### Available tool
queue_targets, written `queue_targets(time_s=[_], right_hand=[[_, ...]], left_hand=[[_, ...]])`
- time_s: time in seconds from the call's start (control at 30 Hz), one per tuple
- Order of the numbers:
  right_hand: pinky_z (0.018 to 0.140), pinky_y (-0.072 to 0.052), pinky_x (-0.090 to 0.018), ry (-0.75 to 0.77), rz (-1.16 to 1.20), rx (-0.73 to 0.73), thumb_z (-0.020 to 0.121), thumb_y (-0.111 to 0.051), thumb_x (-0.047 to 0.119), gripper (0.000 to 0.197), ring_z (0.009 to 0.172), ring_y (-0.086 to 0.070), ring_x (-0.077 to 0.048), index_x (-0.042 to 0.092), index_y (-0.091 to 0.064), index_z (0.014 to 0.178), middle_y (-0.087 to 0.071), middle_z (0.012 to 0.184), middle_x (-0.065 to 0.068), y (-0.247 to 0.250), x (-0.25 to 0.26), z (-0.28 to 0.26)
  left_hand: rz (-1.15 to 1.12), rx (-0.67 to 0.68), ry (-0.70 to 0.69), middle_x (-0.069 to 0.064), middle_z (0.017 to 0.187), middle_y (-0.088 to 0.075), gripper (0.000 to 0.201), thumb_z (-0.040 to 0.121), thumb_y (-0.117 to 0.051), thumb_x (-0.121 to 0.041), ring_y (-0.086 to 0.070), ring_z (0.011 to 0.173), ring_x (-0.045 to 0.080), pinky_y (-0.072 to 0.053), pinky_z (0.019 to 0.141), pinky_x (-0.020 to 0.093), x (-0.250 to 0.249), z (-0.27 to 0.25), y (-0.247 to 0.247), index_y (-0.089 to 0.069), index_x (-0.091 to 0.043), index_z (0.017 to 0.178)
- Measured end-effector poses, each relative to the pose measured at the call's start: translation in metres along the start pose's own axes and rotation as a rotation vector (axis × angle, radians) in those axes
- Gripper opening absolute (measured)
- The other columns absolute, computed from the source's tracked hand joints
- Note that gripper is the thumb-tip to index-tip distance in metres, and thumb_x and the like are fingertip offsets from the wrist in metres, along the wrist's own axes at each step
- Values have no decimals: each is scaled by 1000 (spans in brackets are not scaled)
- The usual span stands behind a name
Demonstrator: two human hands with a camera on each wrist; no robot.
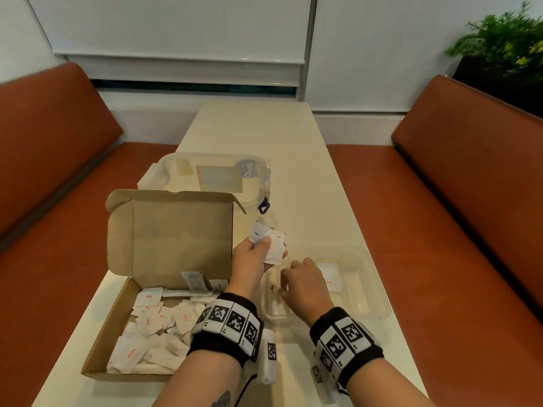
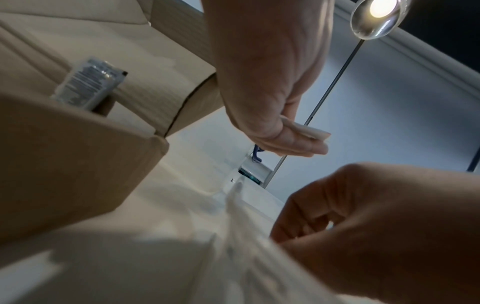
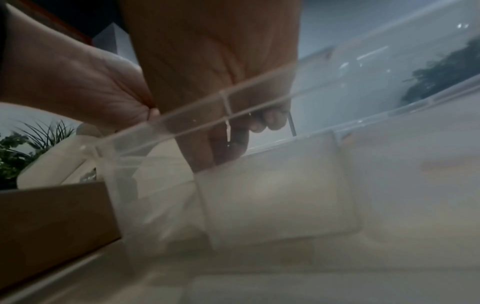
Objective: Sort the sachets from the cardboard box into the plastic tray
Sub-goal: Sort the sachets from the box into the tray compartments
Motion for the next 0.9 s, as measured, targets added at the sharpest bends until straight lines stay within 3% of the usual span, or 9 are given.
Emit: queue_targets(time_s=[0.23,0.53,0.63,0.73,0.83,0.9], right_hand=[[83,-34,-32,-25,-104,52,82,-63,47,35,109,-37,-23,35,-65,114,-50,113,2,12,-7,-2],[91,-35,-34,-68,-74,102,83,-61,50,37,112,-36,-22,36,-64,117,-47,118,2,13,-10,-5],[87,-39,-30,-150,141,-76,92,-53,33,26,104,-48,-17,27,-64,114,-56,114,1,25,-17,-5],[71,-38,-21,-229,462,-290,95,-50,26,18,84,-51,-8,21,-64,105,-62,100,2,44,-26,-4],[64,-33,-9,-165,635,-269,90,-59,33,20,78,-47,1,27,-66,108,-60,102,9,60,-26,1],[62,-33,-9,-128,657,-182,86,-65,34,22,73,-46,2,28,-68,108,-57,105,11,66,-25,4]], left_hand=[[11,-26,7,3,75,-73,21,96,-45,-3,-70,64,16,-59,65,30,3,-1,2,-65,-10,95],[54,-4,16,-1,77,-75,21,96,-47,-4,-71,69,15,-58,76,36,6,0,3,-65,-14,95],[94,28,45,5,88,-73,19,96,-48,-5,-71,79,21,-57,81,39,8,-2,4,-64,-13,98],[199,104,99,10,95,-72,19,96,-50,-8,-70,87,27,-56,84,42,13,-7,2,-64,-12,108],[287,220,137,16,100,-70,20,96,-50,-12,-68,91,31,-53,86,43,16,-13,-6,-62,-8,112],[363,270,125,15,98,-68,18,96,-51,-14,-64,90,29,-50,79,40,16,-16,-11,-64,-10,108]])
Point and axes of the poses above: each hand's wrist, its own z-axis towards the middle knuckle, its own y-axis out of the back of the hand, x = y × z, the point moved 3 cm from there along z, towards the middle knuckle
